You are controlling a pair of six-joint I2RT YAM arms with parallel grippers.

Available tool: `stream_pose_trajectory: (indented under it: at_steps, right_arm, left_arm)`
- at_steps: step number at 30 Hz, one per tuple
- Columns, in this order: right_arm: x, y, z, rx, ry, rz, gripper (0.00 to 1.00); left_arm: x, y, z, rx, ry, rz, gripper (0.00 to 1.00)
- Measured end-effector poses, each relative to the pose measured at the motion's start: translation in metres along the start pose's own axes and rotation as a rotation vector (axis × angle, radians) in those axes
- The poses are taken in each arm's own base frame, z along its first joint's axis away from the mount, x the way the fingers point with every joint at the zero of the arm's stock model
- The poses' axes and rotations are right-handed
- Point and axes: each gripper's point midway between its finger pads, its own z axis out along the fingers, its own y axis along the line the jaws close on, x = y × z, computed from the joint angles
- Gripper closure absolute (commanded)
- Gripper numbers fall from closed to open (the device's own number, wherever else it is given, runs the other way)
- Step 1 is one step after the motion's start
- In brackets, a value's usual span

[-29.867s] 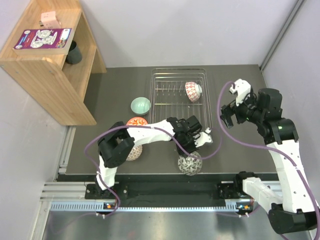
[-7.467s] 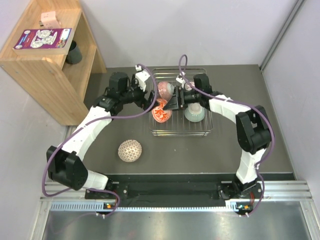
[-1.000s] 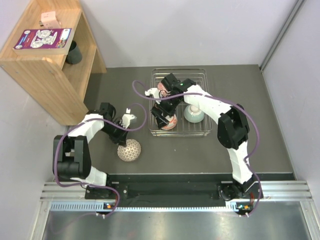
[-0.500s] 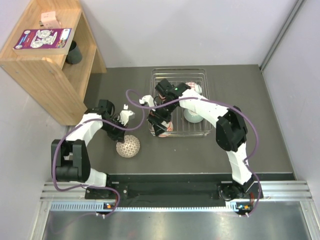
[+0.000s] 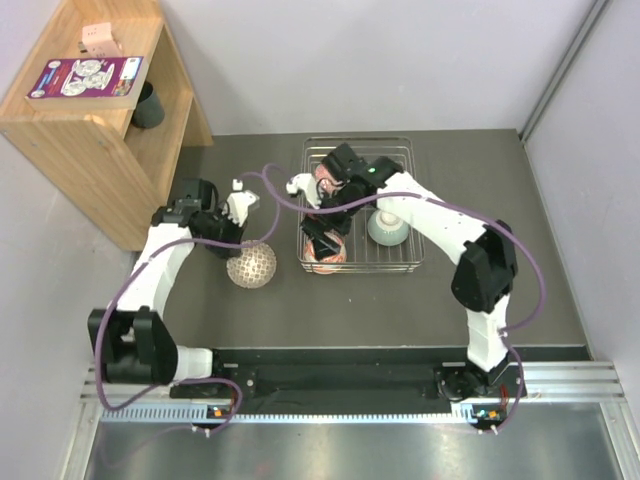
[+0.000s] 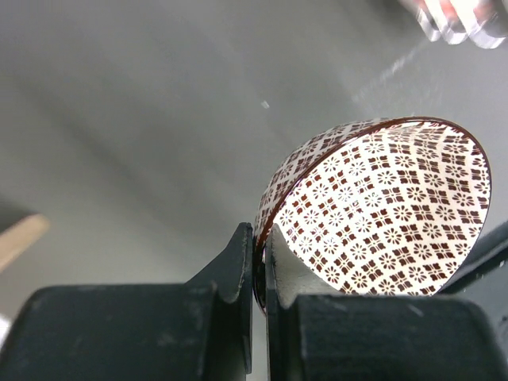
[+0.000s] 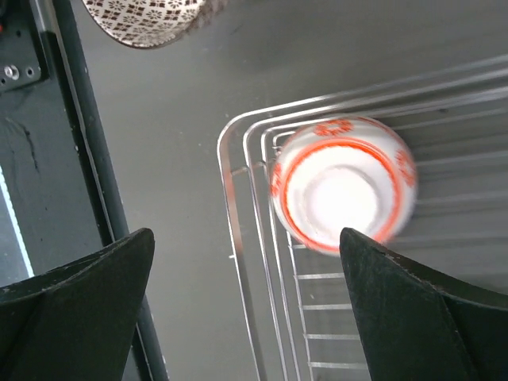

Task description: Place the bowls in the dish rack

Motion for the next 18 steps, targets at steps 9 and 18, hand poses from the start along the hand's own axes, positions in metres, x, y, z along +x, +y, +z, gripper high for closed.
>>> stream_pose_trajectory:
  at_steps: [9, 18]
  right_arm:
    - [-0.020, -0.036, -0.076, 0.107, -0.219, 0.106, 0.00]
    - [-0.026, -0.015, -0.075, -0.103, -0.329, 0.174, 0.00]
  left_arm:
    - [-0.062, -0.010, -0.077, -0.093, -0.271, 0.062, 1.00]
    - [-0.113, -0.048, -0.116, 0.017, -0.562, 0.105, 1.00]
